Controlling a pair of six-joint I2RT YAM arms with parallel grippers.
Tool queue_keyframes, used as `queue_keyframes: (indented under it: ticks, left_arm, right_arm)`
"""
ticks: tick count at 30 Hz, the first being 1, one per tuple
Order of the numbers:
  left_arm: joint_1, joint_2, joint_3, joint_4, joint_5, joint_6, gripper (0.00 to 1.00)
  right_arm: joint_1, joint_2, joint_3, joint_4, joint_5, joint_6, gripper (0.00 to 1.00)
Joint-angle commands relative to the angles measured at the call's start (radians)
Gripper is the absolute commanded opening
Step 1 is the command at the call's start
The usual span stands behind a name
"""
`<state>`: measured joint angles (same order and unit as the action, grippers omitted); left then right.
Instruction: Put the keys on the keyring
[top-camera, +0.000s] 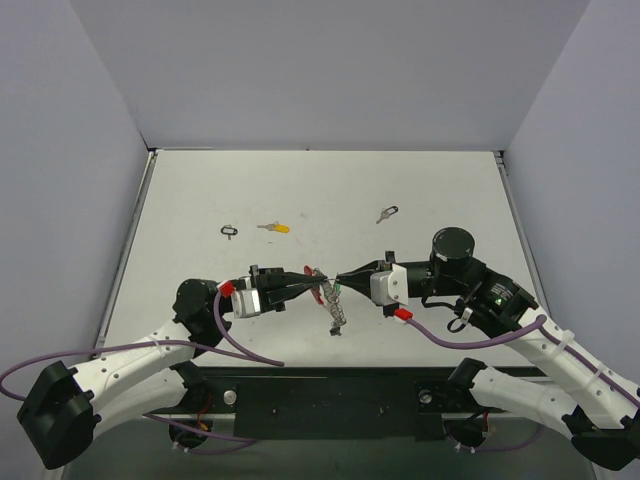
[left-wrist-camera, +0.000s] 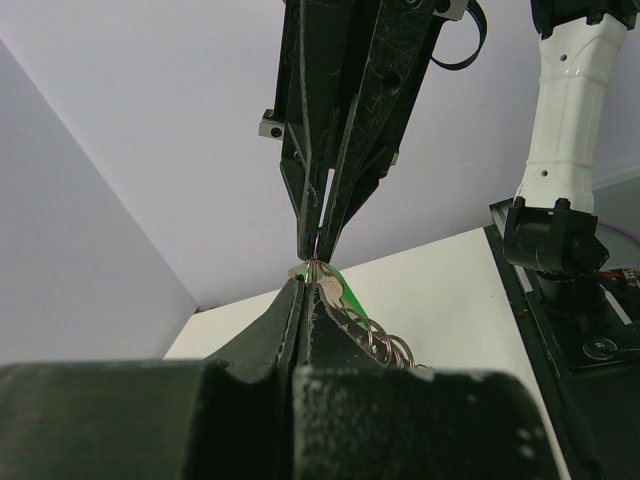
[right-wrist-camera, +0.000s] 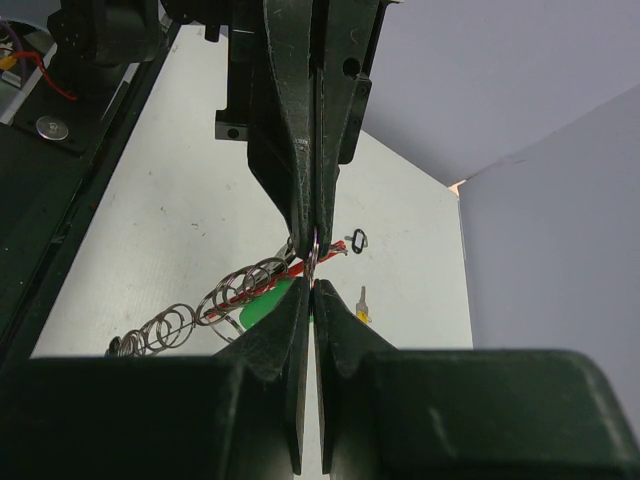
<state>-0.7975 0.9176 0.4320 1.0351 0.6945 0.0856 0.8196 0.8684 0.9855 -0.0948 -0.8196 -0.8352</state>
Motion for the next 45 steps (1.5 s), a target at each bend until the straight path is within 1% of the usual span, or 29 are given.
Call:
queue_keyframes:
  ticks: [1, 14, 25, 45]
  left_arm:
    - [0.003, -0.010, 0.030, 0.048, -0.006, -0.003, 0.00]
    - [0.003, -0.005, 0.034, 0.046, 0.005, -0.007, 0.00]
    - [0.003, 0.009, 0.033, 0.085, 0.028, -0.043, 0.00]
    - [0.012, 0.007, 0.027, 0.123, 0.016, -0.072, 0.00]
  right_arm:
    - [0.009, -0.009, 0.035, 0.024, -0.044, 0.002, 0.00]
    - [0.010, -0.006, 0.031, 0.023, -0.046, 0.008, 0.00]
    - [0.016, 0.000, 0.025, 0.044, -0.052, 0.027, 0.00]
    - [0.023, 0.009, 0.018, 0.030, -0.056, 0.048, 0.00]
